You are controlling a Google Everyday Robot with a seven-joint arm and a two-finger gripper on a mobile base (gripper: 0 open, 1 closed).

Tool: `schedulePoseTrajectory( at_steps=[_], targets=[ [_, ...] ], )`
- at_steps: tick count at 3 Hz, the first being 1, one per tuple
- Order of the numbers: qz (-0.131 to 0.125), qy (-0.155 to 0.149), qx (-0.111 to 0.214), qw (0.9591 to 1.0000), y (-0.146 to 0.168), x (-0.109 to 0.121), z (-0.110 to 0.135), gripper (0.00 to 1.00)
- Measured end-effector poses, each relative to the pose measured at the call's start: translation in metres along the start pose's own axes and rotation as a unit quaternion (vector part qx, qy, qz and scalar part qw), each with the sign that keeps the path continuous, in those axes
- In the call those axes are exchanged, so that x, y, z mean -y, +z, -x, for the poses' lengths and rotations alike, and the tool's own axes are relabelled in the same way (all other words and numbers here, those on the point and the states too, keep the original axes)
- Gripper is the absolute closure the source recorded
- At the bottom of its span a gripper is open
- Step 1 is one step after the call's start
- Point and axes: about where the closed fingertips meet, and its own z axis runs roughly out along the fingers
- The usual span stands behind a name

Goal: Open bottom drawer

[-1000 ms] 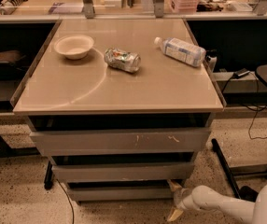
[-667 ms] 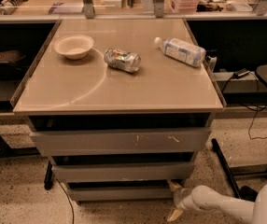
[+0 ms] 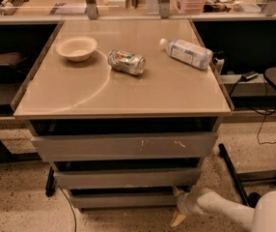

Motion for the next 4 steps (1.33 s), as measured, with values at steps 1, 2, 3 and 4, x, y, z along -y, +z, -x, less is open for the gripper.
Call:
schedulePoseTrajectory(
  at_steps=[1, 2, 3, 4],
  targets=[
    [0.000, 0.000, 0.000, 1.0000, 0.0000, 0.0000, 0.0000, 0.00],
    [0.000, 0.000, 0.000, 1.0000, 0.0000, 0.0000, 0.0000, 0.20],
    [0.000, 0.000, 0.000, 1.0000, 0.0000, 0.0000, 0.0000, 0.41],
    [0.000, 0.000, 0.000, 1.0000, -0.0062, 0.0022, 0.0043, 0.65]
  ],
)
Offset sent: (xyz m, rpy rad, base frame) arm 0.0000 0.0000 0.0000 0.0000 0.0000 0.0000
